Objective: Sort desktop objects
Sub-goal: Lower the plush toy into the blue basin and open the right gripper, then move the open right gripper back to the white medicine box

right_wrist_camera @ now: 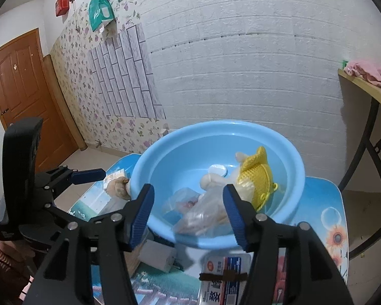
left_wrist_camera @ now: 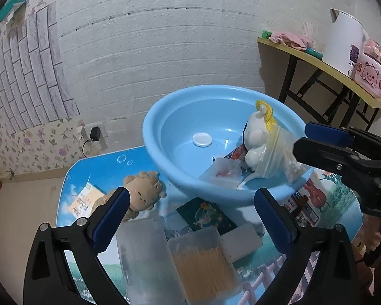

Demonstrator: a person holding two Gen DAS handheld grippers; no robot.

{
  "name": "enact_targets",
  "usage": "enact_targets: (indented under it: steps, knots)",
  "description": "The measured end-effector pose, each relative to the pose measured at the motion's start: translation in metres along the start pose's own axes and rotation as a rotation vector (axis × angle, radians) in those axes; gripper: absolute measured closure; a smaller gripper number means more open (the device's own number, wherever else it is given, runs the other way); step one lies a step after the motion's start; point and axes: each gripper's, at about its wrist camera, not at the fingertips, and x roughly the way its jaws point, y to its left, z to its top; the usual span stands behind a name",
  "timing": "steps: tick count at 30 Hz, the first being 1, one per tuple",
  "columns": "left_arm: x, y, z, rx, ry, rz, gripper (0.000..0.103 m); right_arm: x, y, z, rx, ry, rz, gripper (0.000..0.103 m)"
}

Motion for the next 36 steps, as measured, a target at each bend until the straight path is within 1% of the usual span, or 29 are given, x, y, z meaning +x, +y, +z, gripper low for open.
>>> enact_targets:
  steps: [3, 6, 11, 15, 19, 22, 26, 36]
  knots:
    - [-0.002, 0.002, -0.003, -0.011, 0.0, 0.002, 0.003, -0.002, 0.001, -0.003, 0.006, 0.009, -0.009, 0.047]
    - [-0.003, 0.004, -0.005, -0.021, 0.001, 0.0, 0.0, -0.004, 0.002, -0.006, 0.013, 0.013, -0.014, 0.047]
    - [-0.007, 0.007, -0.01, -0.026, -0.002, 0.017, 0.0, -0.009, 0.006, -0.008, 0.006, 0.017, -0.033, 0.047]
    - [-0.012, 0.011, -0.014, -0.037, -0.007, 0.018, 0.0, -0.013, 0.01, -0.011, -0.023, 0.014, -0.085, 0.047]
    - [-0.016, 0.013, -0.019, -0.035, -0.011, 0.024, 0.0, -0.015, 0.011, -0.015, -0.019, 0.021, -0.089, 0.046]
    - [-0.018, 0.014, -0.023, -0.039, -0.011, 0.026, 0.0, -0.013, 0.009, -0.02, -0.01, 0.046, -0.092, 0.046]
    - [-0.018, 0.015, -0.03, -0.04, 0.0, 0.029, 0.0, -0.018, 0.005, -0.027, 0.004, 0.044, -0.103, 0.046]
    - [-0.014, 0.016, -0.05, -0.042, 0.044, 0.033, 0.0, -0.015, 0.001, -0.048, 0.031, 0.096, -0.108, 0.046]
